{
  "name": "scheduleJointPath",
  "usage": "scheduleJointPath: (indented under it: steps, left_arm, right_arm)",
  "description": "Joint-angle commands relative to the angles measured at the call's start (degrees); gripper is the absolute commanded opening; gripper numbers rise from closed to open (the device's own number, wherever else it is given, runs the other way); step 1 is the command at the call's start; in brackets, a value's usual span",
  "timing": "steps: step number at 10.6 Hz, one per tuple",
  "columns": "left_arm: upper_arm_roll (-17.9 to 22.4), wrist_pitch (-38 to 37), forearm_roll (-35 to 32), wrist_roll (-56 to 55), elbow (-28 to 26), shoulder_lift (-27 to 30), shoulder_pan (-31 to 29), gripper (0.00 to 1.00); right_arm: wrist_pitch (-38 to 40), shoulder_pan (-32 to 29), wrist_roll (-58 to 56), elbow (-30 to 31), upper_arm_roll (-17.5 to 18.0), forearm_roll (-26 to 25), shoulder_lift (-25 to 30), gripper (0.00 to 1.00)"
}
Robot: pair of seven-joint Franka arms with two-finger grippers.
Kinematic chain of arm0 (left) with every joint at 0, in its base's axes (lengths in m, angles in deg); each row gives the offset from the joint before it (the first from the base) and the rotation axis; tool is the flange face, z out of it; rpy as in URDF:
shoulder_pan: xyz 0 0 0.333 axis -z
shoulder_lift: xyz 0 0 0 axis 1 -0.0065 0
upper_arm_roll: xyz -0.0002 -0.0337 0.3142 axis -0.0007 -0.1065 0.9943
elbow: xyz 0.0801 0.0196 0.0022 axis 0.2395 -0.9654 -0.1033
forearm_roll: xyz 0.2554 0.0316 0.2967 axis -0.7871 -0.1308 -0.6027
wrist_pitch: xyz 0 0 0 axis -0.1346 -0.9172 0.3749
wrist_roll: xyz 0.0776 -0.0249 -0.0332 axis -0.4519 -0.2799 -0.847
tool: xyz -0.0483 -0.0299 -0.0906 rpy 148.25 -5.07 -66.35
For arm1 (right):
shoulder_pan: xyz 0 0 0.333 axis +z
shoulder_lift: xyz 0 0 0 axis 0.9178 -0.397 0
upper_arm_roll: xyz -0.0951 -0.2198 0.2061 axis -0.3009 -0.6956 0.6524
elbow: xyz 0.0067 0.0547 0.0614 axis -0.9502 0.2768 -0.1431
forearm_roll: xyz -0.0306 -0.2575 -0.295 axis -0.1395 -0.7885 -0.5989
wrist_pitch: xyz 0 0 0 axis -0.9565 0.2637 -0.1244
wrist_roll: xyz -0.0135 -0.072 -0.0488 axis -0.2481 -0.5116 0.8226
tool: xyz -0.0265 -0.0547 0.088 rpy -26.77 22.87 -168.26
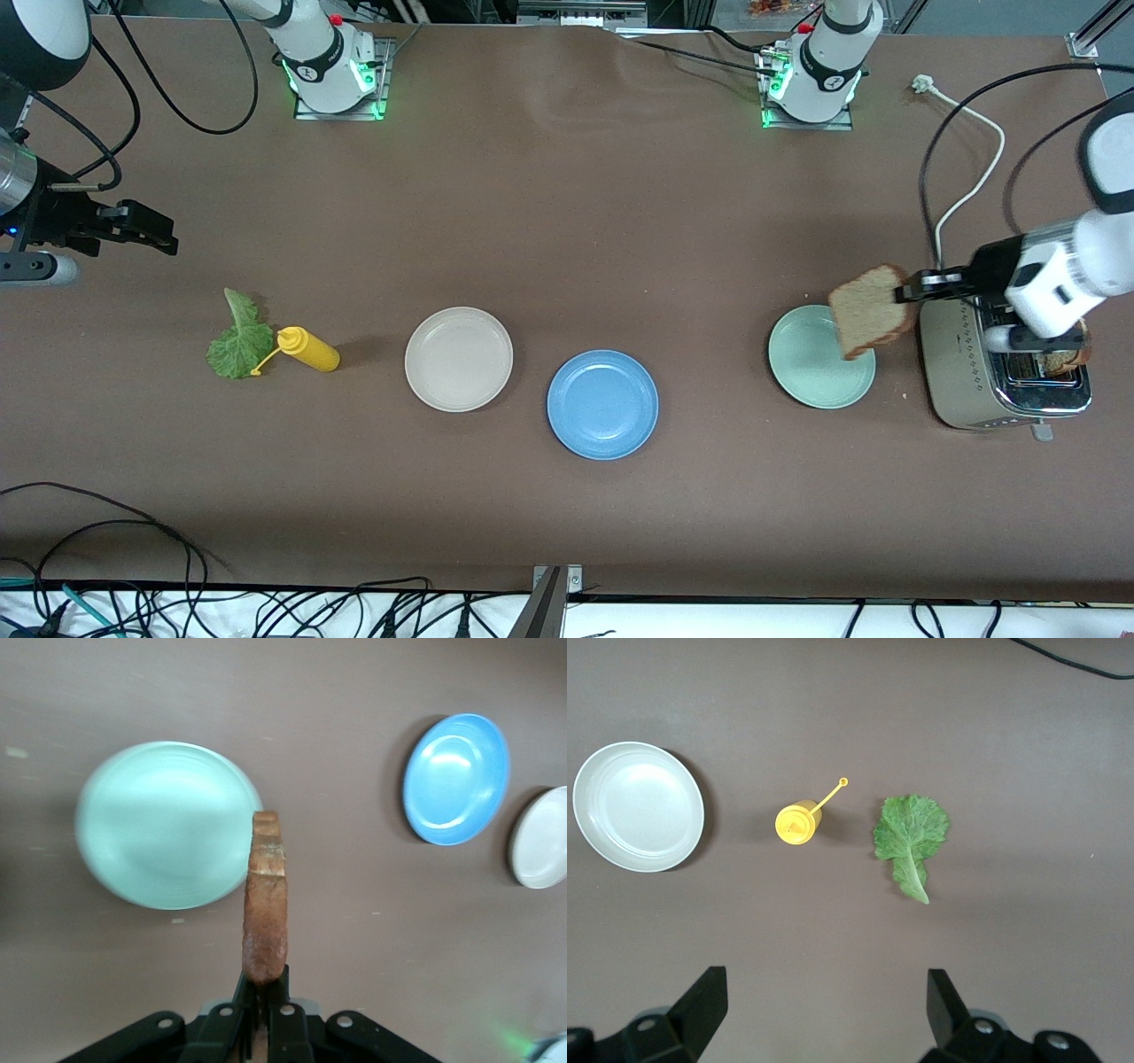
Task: Make sandwich in blue plate with both arms
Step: 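Lift the bread slice out of the toaster with the left gripper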
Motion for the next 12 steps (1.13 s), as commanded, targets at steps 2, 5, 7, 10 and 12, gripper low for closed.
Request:
scheduleJointPath:
  steps: [2,5,7,10,12]
  left_arm:
    - [0.8,4.5,16.7,-2.0,-0.2,-5.6,6.5,0.0]
    - [0.8,12.3,20.9,-1.4,0.6,-10.7,14.3,0.0]
    - [0.8,17.8,25.9,-1.3,2.1,-14.8,18.0,0.0]
    - [0.7,24.3,27.0,-1.4,7.7,-20.8,22.2,0.0]
    - [0.7,27.7,28.6,-2.0,11.0,-23.6,23.5,0.0]
  right_arm:
    - [0.4,-0.1,-0.1,0.0,-0.1,0.4,0.4,1.0]
    - [0.4,-0.1,-0.1,0.0,-0.1,0.4,0.4,1.0]
    - [0.4,-0.2,-0.1,0.0,-0.1,0.4,0.4,1.0]
    - [0.4,-0.2,-0.1,0.0,-0.1,0.4,0.4,1.0]
    - [0.4,-0.3,-0.1,0.0,-0.1,0.4,0.4,1.0]
